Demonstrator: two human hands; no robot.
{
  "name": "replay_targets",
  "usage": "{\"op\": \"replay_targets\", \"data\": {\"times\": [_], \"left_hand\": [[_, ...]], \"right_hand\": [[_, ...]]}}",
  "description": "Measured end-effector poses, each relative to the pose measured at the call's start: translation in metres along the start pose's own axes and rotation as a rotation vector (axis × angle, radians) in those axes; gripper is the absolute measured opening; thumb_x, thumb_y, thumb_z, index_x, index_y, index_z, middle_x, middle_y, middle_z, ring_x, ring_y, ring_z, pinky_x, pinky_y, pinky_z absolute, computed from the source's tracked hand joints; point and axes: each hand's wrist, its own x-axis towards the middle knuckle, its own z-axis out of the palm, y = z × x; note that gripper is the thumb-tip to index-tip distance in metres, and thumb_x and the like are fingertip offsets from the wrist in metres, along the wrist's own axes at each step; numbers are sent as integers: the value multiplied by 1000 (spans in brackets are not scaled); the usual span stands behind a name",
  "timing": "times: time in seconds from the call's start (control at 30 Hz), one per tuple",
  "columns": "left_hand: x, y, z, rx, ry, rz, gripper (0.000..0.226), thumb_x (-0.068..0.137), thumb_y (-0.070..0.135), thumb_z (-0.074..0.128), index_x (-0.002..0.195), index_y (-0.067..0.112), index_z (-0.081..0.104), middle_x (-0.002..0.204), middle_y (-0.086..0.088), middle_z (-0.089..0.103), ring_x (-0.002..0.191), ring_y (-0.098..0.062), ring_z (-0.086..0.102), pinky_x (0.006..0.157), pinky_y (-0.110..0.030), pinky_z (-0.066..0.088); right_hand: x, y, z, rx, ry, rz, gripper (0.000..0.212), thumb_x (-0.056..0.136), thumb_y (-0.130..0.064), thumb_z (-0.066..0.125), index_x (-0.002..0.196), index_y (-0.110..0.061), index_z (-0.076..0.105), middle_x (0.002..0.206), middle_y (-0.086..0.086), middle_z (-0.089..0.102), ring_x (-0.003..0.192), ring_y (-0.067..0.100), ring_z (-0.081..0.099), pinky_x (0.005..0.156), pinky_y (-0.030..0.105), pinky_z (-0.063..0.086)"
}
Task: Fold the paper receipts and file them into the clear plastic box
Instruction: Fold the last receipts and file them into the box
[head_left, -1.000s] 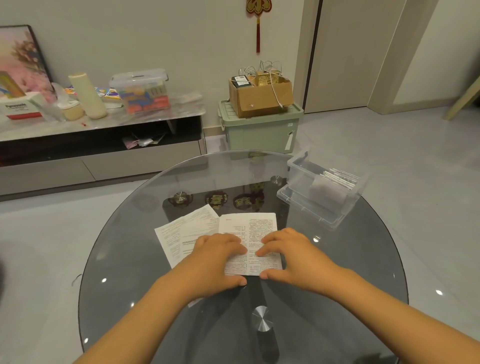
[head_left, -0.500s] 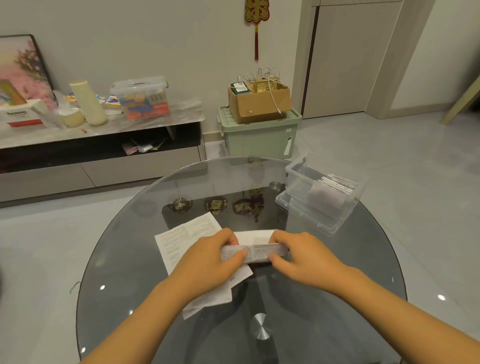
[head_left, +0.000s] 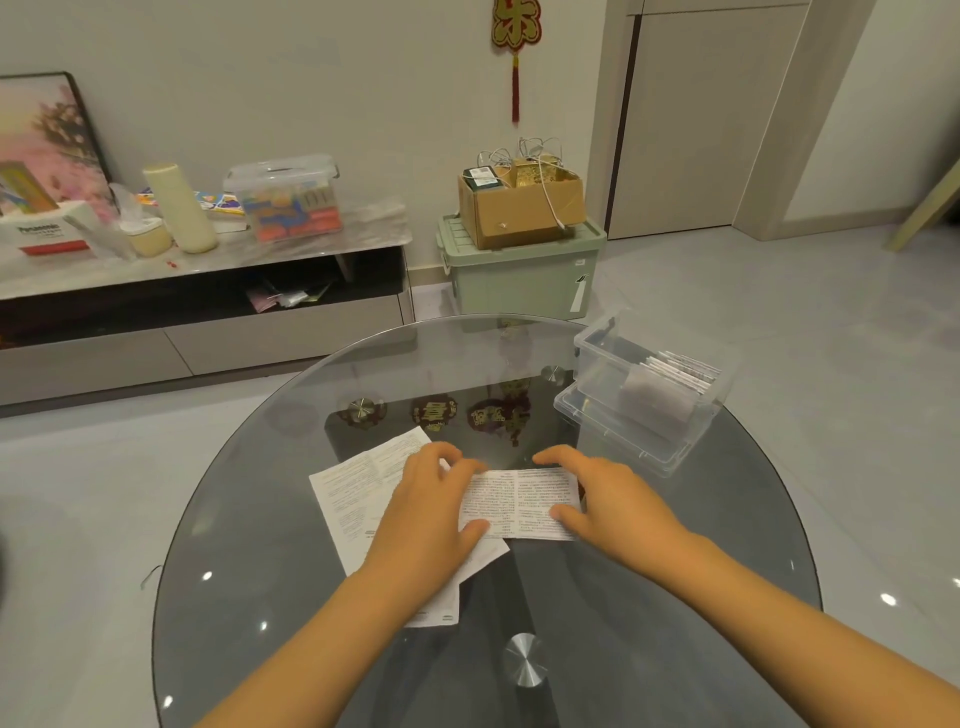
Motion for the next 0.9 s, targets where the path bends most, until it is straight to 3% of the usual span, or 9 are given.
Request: {"op": "replay_targets", "data": {"times": [0.1,0.2,0.27,0.4,0.53,0.63,0.7,0.77,0.9], "left_hand": [[-4,11,2,36,23,103,29,92,35,53,121,31,54,123,14,43,117,-8,36,98,-17,23],[-12,19,7,-48,-31,157,34,90,44,50,119,29,58,116,14,51,110,-5,42,99,-20,29],[-15,20,9,-15,-61,173,49,84,58,49,124,31,53,120,15,47,110,-4,39,97,-20,29],[-17,18,10,95,-128,217,74,70,79,49,127,32,45,121,16,41,111,-5,34,96,-23,26],[-15,20,7,55,-54,227,45,83,65,49,112,31,53,109,14,51,102,-8,43,89,-24,31],[-12,23,2,-100,19,142,24,91,49,48,86,26,56,79,9,56,77,-12,50,67,-26,36],[-11,22,2,-185,15,57,17,93,42,48,86,27,52,73,9,54,70,-10,49,60,-22,35],[-9,19,2,-268,18,-25,11,93,34,52,102,28,52,88,11,59,77,-7,53,63,-14,39],[-2,12,4,-356,14,-126,41,89,22,61,125,30,43,117,10,54,88,-9,53,78,-14,43]], "right_hand": [[1,0,-1,88,4,57,28,90,-23,53,116,-30,61,80,-9,54,68,7,51,61,16,41],[0,-3,-4,313,-65,168,24,88,-13,53,102,-18,70,67,-9,61,58,5,56,55,11,44],[-4,-6,-10,530,-169,250,20,89,-10,53,95,-9,72,74,7,71,62,16,64,57,23,53],[-14,-8,-24,816,-294,317,19,90,-6,54,97,0,70,85,17,71,62,15,66,53,21,52],[-18,-15,-33,1011,-298,283,20,89,-5,54,101,0,69,89,18,72,58,13,62,45,18,44],[-18,-15,-32,963,-91,156,24,91,-5,50,104,-15,68,83,10,72,56,12,58,45,20,39],[-16,-14,-30,883,67,94,26,90,-5,53,102,-23,69,84,9,70,61,12,58,49,20,41],[-14,-13,-25,798,153,33,27,88,-5,56,99,-25,69,87,3,68,67,9,60,55,14,44],[-8,-9,-12,530,59,-61,25,87,-10,59,101,-28,71,99,-10,65,83,1,59,70,7,44]]}}
